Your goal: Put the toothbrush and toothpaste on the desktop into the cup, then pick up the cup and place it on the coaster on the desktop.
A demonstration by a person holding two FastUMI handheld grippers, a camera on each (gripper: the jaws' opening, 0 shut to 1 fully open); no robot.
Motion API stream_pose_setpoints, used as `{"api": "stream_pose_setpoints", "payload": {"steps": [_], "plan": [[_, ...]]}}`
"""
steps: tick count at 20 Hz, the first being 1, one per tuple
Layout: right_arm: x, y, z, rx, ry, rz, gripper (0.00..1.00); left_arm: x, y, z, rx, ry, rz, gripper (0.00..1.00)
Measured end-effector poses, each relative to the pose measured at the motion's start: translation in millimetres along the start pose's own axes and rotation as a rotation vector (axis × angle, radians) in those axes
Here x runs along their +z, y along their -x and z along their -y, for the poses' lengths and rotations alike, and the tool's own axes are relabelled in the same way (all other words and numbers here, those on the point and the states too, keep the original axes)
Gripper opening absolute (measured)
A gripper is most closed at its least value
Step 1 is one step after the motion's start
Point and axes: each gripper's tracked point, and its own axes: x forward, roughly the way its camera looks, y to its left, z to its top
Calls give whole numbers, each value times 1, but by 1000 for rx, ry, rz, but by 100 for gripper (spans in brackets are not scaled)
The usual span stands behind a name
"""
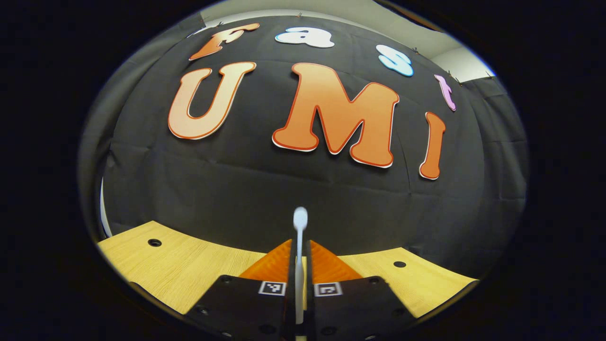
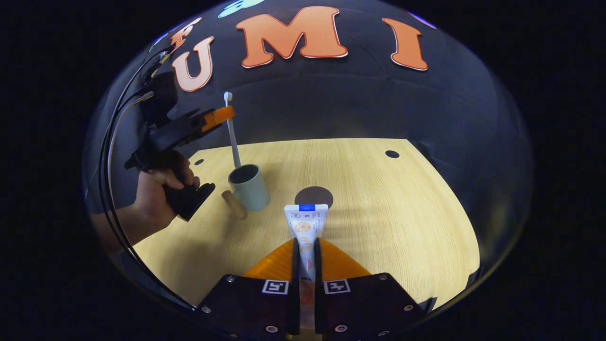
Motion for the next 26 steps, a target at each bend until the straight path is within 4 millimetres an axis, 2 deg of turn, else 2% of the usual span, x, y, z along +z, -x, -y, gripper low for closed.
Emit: {"api": "stream_pose_setpoints", "payload": {"steps": [1,4,8,12,17,20,23,26], "plan": [[-3,-1,1,-3,-2,-1,13,0,1,1,0,3,1,19],[0,-6,1,0,-16,1,13,7,9,-2,19,-29,3,100],[15,-11,-8,28,-8,34,12,22,23,-7,33,-55,26,97],[47,-18,-30,78,3,110,13,31,58,-26,77,-72,-3,97],[125,-37,-65,145,6,312,12,37,109,-53,146,-103,-56,97],[177,-46,-97,203,9,445,13,42,137,-65,166,-132,-66,97],[216,-52,-127,264,34,584,13,40,155,-78,188,-140,-101,97],[242,-59,-147,306,-2,684,12,40,172,-92,218,-139,-109,97]]}}
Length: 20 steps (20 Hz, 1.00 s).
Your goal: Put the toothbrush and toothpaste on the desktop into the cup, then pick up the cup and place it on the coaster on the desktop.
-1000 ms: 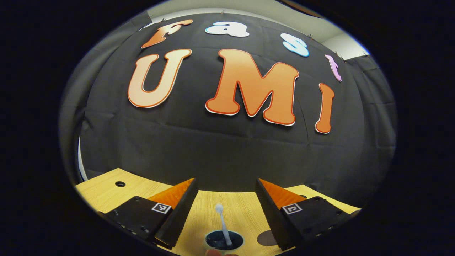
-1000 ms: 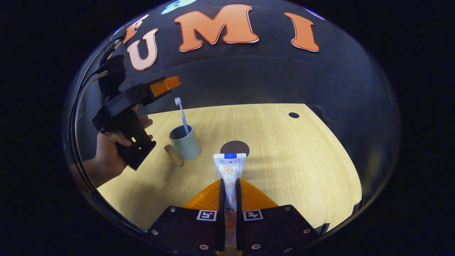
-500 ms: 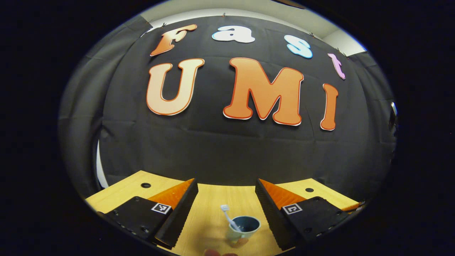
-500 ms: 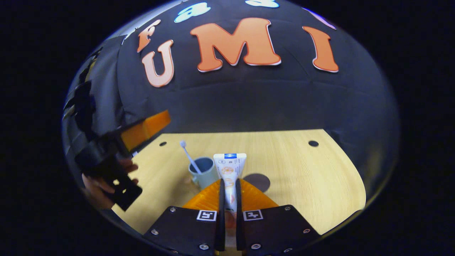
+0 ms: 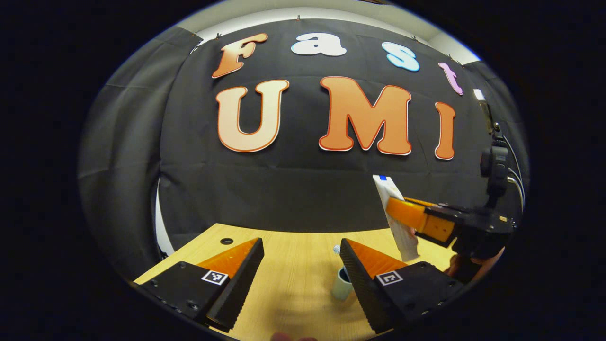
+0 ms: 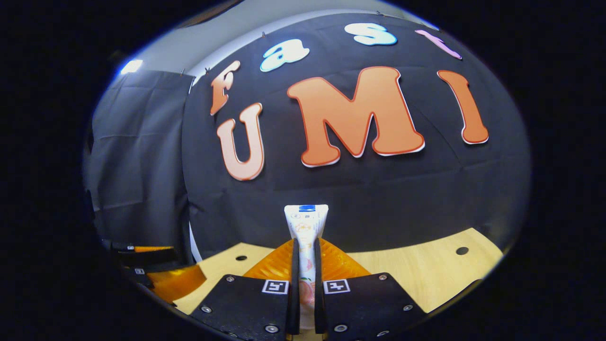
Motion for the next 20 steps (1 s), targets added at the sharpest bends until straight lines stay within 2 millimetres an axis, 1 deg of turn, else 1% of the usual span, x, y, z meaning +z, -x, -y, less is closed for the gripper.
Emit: {"api": "stream_pose_setpoints", "payload": {"steps": [2,5,8,10,12,15,17,20], "plan": [[-3,-13,-4,5,-11,35,13,-8,8,-10,16,10,-17,97],[-21,-28,-4,2,-19,37,12,-22,12,-20,35,30,-37,97],[-37,-38,-2,-8,-42,32,12,-33,12,-29,51,40,-62,97],[-48,-38,-5,-15,-45,33,12,-38,10,-34,59,43,-73,97],[-54,-43,-7,-14,-46,33,12,-38,7,-35,58,38,-75,97],[-59,-46,-7,-18,-55,39,13,-39,3,-32,48,34,-84,97],[-67,-48,-5,-24,-53,28,13,-42,-1,-31,48,33,-90,97],[-79,-49,2,-48,-62,5,19,-42,1,-30,47,33,-92,97]]}}
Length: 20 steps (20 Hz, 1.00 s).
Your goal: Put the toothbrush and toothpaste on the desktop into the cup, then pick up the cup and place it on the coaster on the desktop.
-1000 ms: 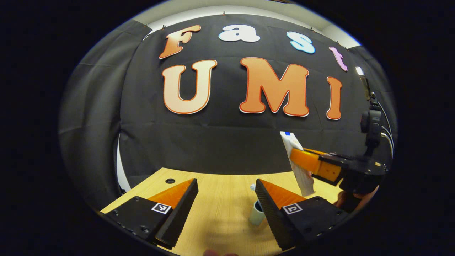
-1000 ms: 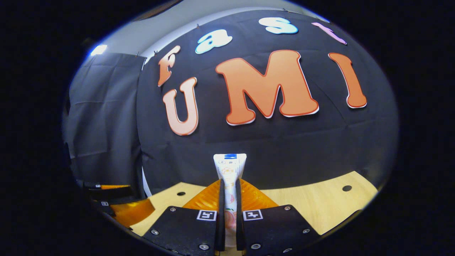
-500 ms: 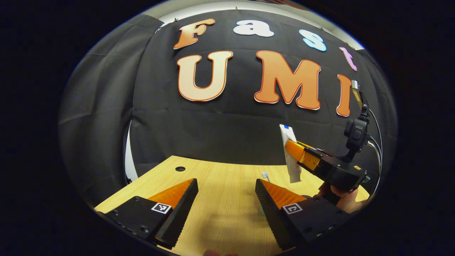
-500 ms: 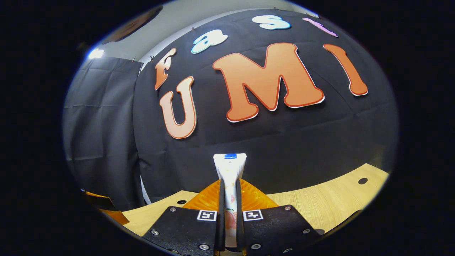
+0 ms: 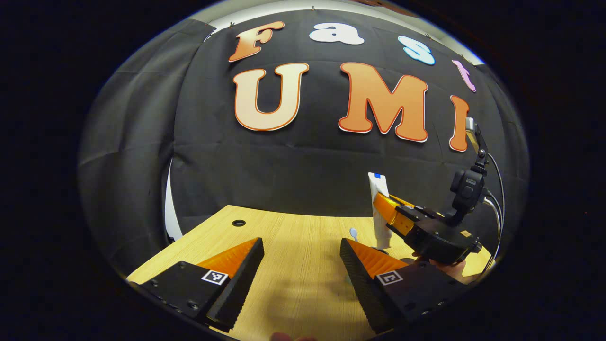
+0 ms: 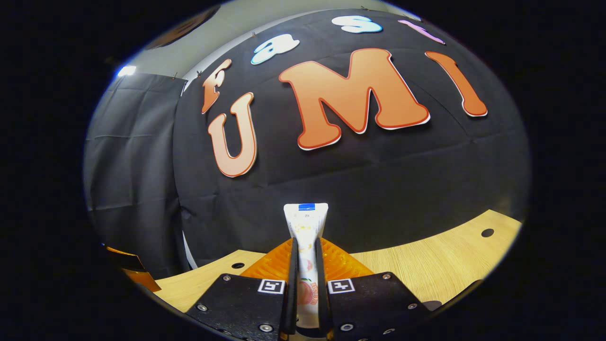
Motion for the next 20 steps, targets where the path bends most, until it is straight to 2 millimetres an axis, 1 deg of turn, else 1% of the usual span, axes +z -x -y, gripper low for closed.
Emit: {"api": "stream_pose_setpoints", "payload": {"steps": [1,2,3,4,5,8,9,10,11,12,13,14,15,17,19,20], "plan": [[-2,4,2,-7,-1,-3,23,0,0,0,-3,1,-1,99],[-2,8,4,-13,1,1,25,0,0,0,-1,-2,-9,98],[-3,9,7,-22,2,2,31,-2,0,1,2,-4,-13,97],[-4,11,8,-24,-1,-3,32,-1,1,1,3,-3,-14,98],[-5,14,9,-23,-2,-5,35,-2,0,0,2,-2,-13,98],[0,26,11,-21,10,-10,42,-2,0,3,-12,0,-15,98],[5,32,12,-19,18,-11,47,-1,0,4,-19,0,-11,97],[12,39,12,-16,26,-6,49,2,2,7,-26,-1,-7,97],[20,45,12,-14,35,-3,49,4,2,16,-36,1,-4,97],[27,53,12,-14,44,-3,60,8,0,24,-46,4,-1,97],[34,60,13,-17,55,-5,68,11,0,29,-57,9,2,97],[42,69,15,-24,72,-8,72,14,0,35,-66,13,5,97],[49,77,16,-32,93,-14,82,17,1,42,-77,17,6,97],[68,94,24,-58,131,-22,89,17,0,58,-105,25,-7,97],[85,113,35,-87,163,-34,92,15,1,75,-129,40,-44,97],[94,123,41,-101,175,-40,93,10,-2,84,-145,48,-71,97]]}}
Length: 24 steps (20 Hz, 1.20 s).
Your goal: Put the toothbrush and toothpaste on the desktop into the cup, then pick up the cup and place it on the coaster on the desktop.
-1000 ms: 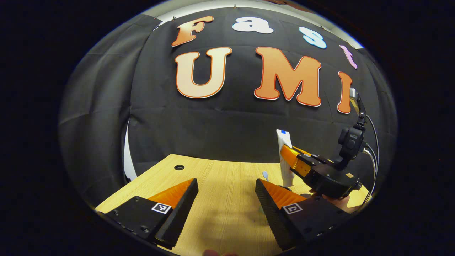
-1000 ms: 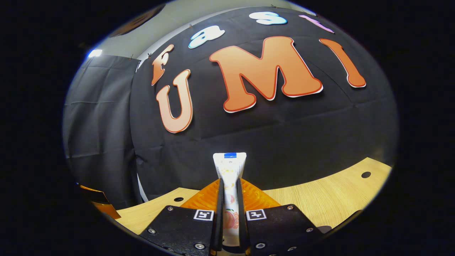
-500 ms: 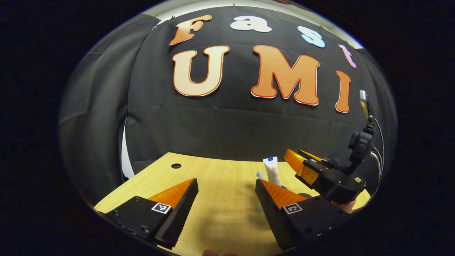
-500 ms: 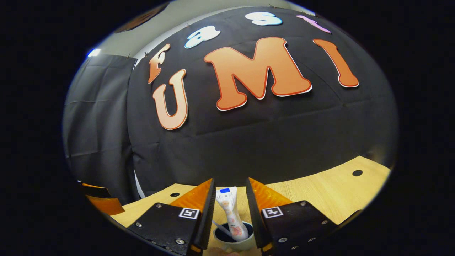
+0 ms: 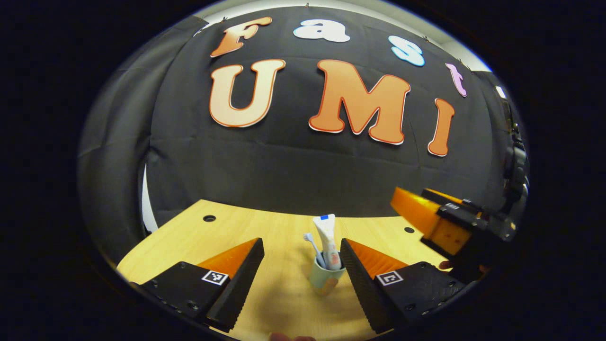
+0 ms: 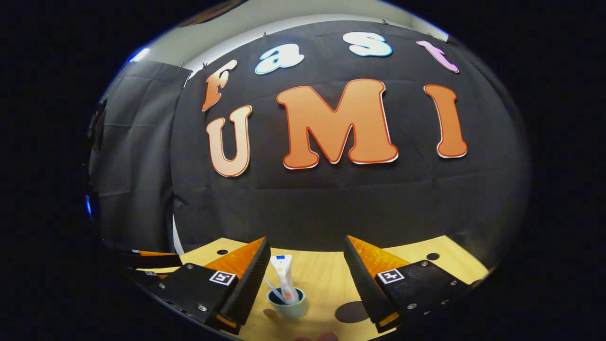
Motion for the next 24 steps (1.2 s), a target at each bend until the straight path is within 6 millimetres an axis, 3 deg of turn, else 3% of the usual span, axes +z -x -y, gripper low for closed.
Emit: {"api": "stream_pose_setpoints", "payload": {"steps": [4,6,9,13,15,24], "plan": [[18,38,52,-110,-14,-37,95,-16,-21,27,-37,12,-113,97],[17,57,74,-167,-45,-76,95,-26,-34,38,-48,-18,-176,97],[7,87,98,-223,-93,-158,96,-66,-50,49,-90,-40,-371,97],[-15,122,115,-255,-113,-262,95,-115,-64,46,-71,7,-587,98],[-18,133,120,-265,-96,-283,96,-130,-77,46,-62,-10,-663,98],[-19,150,126,-272,-70,-312,96,-177,-105,40,-53,-59,-888,97]]}}
